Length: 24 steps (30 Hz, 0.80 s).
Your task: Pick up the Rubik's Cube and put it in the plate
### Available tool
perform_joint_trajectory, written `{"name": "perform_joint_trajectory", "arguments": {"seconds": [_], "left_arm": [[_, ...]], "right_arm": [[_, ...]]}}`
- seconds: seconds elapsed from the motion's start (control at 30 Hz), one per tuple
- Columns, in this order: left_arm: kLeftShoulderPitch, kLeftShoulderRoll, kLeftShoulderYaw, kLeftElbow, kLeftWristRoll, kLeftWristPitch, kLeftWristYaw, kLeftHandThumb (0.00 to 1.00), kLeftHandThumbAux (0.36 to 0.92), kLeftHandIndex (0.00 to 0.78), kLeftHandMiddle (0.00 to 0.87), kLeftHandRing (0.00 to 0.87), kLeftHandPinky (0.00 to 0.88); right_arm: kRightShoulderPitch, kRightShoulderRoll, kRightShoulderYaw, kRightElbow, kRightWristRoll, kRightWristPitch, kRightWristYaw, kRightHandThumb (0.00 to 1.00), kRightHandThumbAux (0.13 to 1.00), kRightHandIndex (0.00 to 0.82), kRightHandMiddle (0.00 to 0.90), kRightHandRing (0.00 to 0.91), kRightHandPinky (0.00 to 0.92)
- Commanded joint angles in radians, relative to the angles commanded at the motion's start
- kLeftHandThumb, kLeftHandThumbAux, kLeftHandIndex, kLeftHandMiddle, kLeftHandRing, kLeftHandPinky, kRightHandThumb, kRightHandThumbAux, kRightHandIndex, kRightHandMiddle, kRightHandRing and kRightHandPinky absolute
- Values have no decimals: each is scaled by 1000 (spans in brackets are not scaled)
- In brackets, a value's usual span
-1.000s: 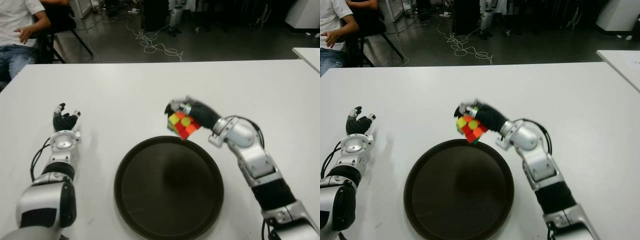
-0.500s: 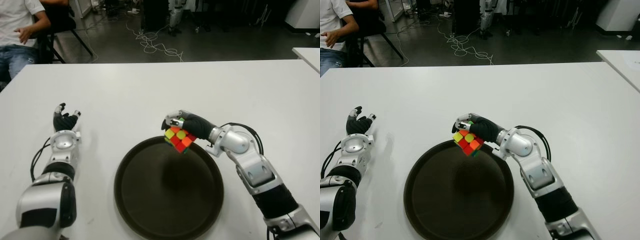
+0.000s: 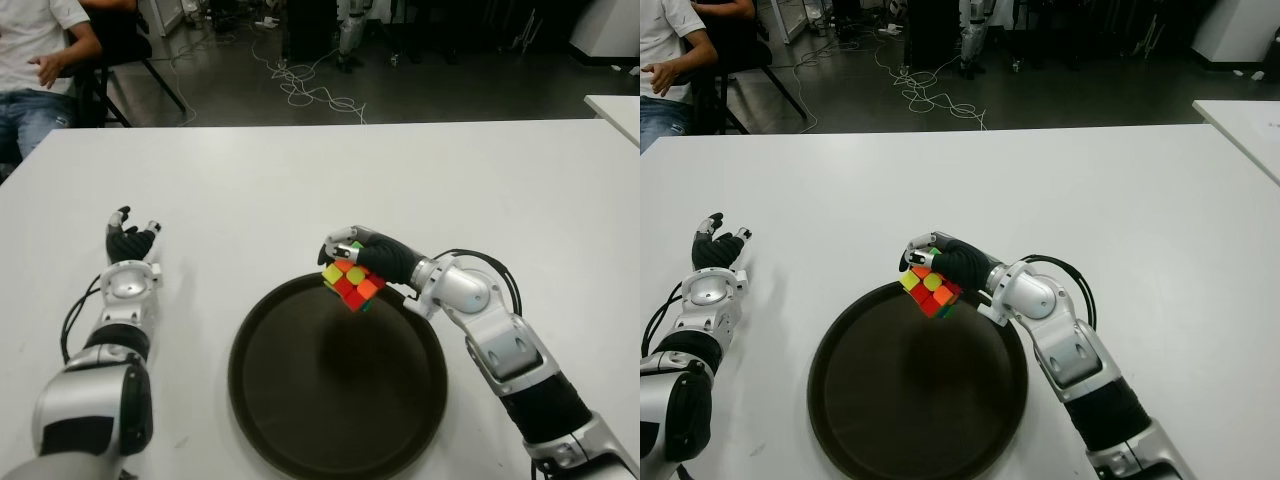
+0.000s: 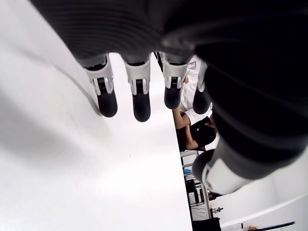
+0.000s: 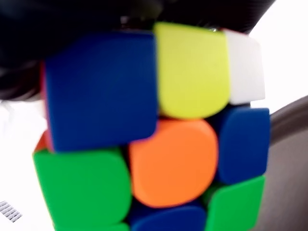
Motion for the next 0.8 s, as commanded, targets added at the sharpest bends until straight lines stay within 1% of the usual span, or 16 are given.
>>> {"name": "perform_joint_trajectory", "arguments": {"seconds": [0.1,0.27,0.5,0.7,0.8], "left_arm": [[1,0,0,0,0,-4,-1,95,728,41,64,84,114],[3,-1,1,0,-1,-15,-2,76,754,53,59,89,131],[2,-1,-2,2,3,-13,7,62,751,49,71,107,155],[1,-1,-4,3,6,-5,13,60,747,41,77,109,141],[-1,0,-6,4,9,5,17,66,746,41,85,116,144]], "right_arm": [[-1,5,2,12,-3,-9,-3,698,722,438,790,791,782],[4,17,4,30,-6,-25,-14,699,722,438,787,791,784],[4,24,8,35,-11,-22,-24,700,721,438,785,791,784],[2,27,9,33,-18,-17,-31,700,721,438,786,793,785],[4,34,6,39,-19,-34,-41,699,721,438,788,795,787]]}}
